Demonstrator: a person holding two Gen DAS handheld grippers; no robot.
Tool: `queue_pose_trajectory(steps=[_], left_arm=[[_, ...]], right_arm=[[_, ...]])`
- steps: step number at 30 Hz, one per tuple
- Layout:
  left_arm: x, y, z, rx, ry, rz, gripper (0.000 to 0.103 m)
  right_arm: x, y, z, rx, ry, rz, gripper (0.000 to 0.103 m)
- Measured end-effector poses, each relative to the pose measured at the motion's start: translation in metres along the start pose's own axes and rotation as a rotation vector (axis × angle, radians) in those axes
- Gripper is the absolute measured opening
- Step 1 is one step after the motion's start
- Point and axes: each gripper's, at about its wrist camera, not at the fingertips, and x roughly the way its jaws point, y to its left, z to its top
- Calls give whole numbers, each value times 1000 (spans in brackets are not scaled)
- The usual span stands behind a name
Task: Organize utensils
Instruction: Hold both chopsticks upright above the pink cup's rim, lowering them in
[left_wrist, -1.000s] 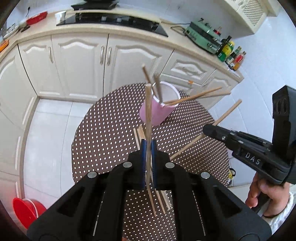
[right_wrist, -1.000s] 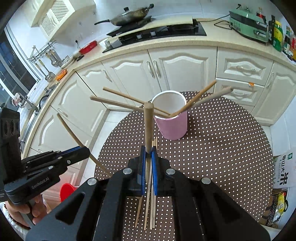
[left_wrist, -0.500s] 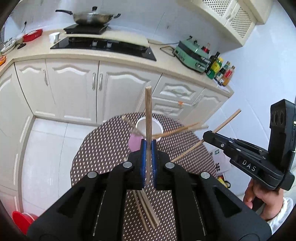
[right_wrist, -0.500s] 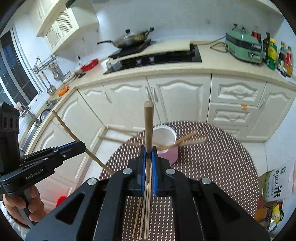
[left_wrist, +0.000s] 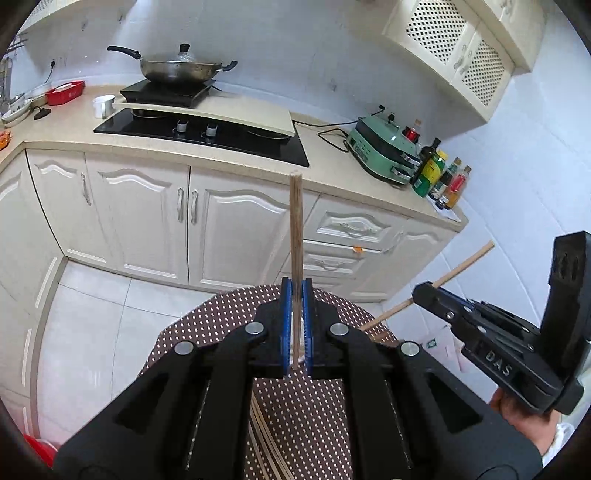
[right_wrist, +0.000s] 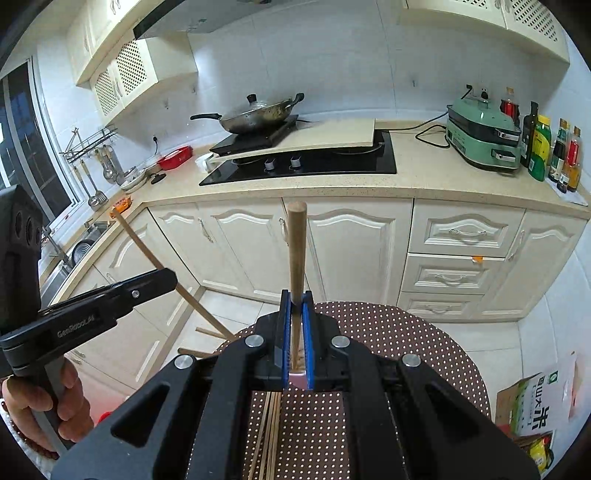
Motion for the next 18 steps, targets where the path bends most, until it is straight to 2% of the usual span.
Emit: queue_pose_trajectory(steps=[10,18], left_arm=[[35,-2,-4,36,45,48,6],[52,0,-23,60,116,52,6]], right_arm=[[22,-5,-1,-4,54,15,5],[34,1,-11,-16,109,25,5]])
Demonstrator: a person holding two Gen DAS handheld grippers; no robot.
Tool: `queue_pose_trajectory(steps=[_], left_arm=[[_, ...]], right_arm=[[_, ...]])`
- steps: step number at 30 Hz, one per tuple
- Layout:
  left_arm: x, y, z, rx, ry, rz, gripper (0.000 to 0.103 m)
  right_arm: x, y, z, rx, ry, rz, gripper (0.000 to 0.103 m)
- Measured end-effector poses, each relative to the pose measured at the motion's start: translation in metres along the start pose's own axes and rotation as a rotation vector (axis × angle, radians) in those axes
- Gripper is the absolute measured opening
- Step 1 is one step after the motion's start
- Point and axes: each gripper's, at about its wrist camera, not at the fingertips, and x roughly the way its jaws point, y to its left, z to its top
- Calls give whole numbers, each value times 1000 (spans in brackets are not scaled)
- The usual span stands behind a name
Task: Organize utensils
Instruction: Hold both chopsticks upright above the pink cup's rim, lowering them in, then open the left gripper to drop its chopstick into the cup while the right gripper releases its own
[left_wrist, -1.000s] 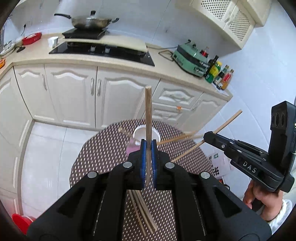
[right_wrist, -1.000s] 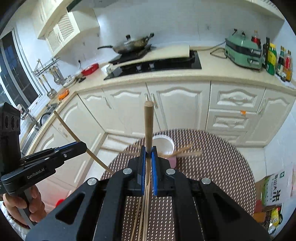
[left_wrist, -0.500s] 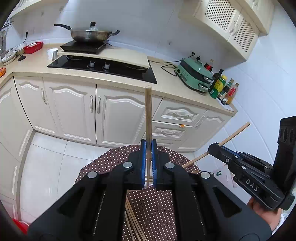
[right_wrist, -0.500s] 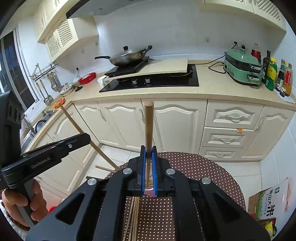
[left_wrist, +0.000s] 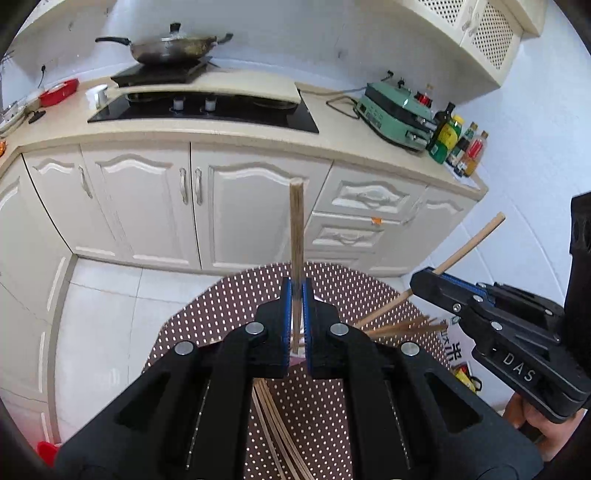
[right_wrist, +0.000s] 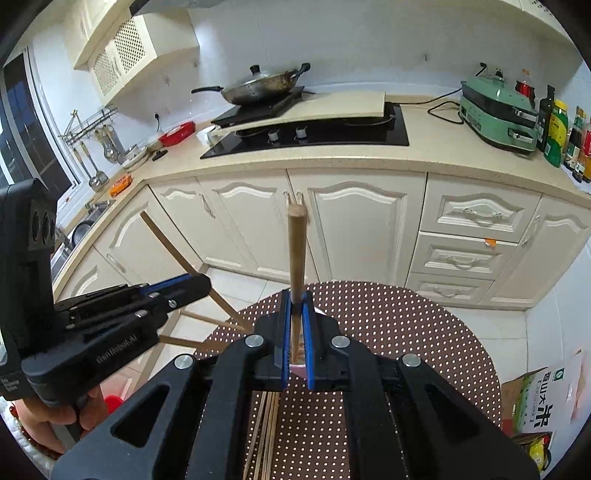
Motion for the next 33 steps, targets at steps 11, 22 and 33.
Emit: queue_pose_trajectory(steps=[11,22,33], left_arm=[[16,0,-22,34,92,-5,6],[20,0,-34,45,119,1,7],[21,1,-37,53,133,26,7]], right_arm=[[23,8,-17,-29,81,-11,5],[38,9,-29,-39,135,-22,5],[50,8,-36,-30,169,-22,5]])
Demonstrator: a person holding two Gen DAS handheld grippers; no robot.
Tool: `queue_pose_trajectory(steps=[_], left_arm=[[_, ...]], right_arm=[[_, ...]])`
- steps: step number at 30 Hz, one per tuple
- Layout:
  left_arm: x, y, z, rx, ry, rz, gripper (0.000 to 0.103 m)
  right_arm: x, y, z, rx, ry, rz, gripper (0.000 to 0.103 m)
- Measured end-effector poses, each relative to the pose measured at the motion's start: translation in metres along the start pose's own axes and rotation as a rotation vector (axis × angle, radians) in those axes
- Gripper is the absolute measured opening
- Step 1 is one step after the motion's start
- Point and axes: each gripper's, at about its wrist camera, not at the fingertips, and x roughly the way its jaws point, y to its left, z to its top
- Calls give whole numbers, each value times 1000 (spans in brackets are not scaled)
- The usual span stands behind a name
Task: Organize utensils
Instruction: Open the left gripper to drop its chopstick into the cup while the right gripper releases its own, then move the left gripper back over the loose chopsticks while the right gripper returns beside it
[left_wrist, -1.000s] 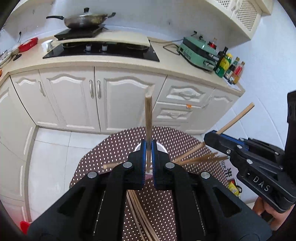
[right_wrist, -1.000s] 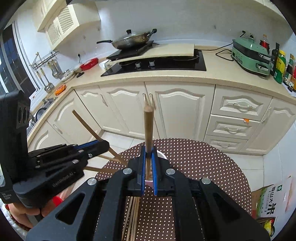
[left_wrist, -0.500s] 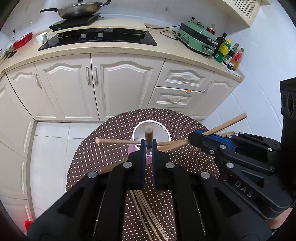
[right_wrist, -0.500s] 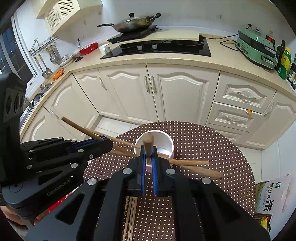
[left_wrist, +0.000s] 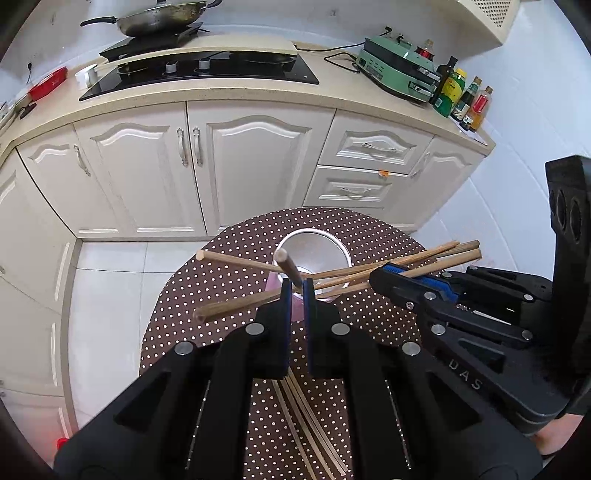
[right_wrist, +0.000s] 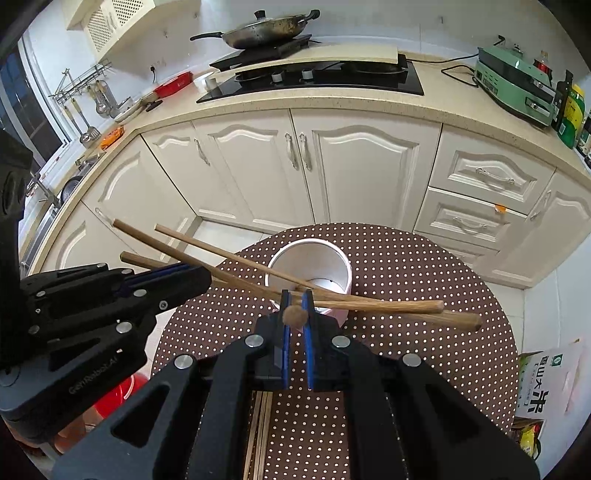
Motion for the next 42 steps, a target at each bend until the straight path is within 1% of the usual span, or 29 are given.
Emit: queue_pose_trajectory(steps=[6,9,16,31,37,42], left_arm=[[-2,0,-3,9,1,14,7],[-5,-4,-4,29,-1,53,7],[-11,-4,-7,28,-2,61,7],[-30,-7,-22,12,-16,54,7],[-38,-8,-31,10,-24,46,7],[-45,-2,-41,-13,-24,26,7]], right_arm=[[8,-2,-3,11,23,5,5],[10,-3,-5,19,35,8,5],[8,-3,-9,38,39,18,8],[-18,-3,-19,67,-2,30,8],[-33,1,-27,78,-21,27,8],[-43,6,-39,91,-28,26,8]])
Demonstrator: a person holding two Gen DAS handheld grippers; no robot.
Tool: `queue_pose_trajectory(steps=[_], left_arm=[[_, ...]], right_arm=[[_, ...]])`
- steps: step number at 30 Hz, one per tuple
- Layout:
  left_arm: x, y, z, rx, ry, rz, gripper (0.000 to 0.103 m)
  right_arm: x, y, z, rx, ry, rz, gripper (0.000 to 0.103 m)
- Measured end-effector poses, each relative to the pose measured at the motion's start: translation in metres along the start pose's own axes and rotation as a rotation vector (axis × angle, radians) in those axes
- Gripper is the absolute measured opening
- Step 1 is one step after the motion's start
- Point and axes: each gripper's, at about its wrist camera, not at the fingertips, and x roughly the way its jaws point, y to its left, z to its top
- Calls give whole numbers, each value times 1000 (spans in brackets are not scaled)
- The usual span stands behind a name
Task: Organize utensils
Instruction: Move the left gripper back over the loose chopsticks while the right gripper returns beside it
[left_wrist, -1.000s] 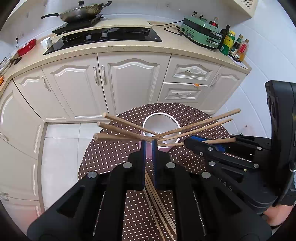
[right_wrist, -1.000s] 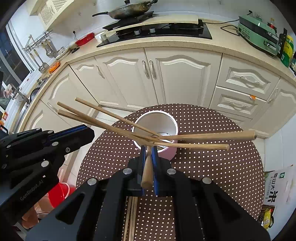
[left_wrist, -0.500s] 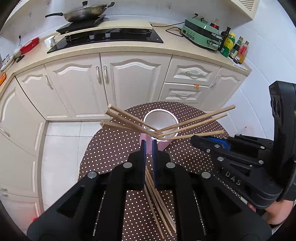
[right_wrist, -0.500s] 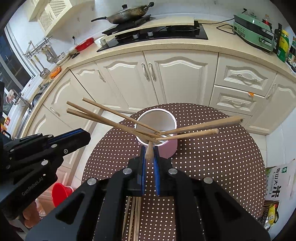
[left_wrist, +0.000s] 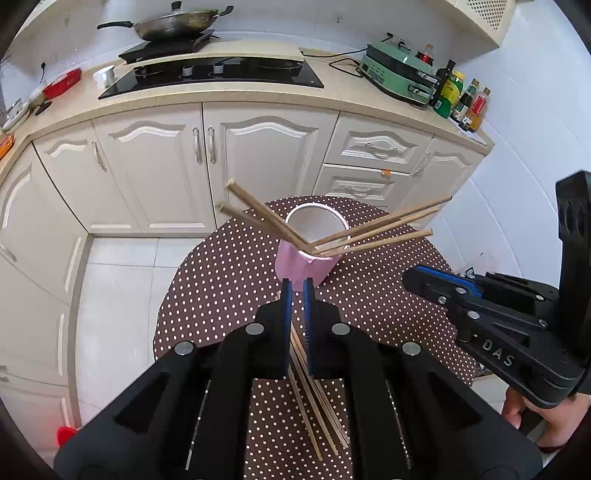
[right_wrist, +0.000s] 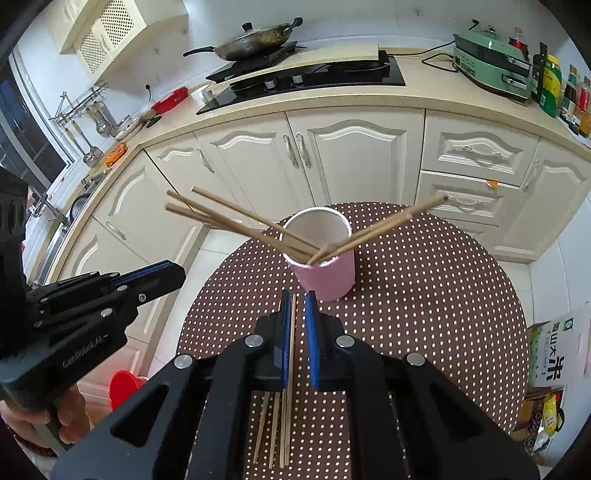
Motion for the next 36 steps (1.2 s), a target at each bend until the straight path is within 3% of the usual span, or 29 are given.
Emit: queue_pose_trajectory(steps=[13,14,16,17,36], left_arm=[[-3,18,-33,-30,37,-20,7],[-1,19,-35,-33,44,-20,12],[2,21,-40,-39,52,-14,37],[4,23,-44,-43,48,-7,54],[90,24,-89,-57,282,-8,55]], right_arm=[[0,11,-37,23,41,4,8],[2,11,-40,26,47,4,8],[5,11,-46,30,62,4,8],[7,11,-49,33,70,5,8],[52,-5,-76,81,216,19,8]])
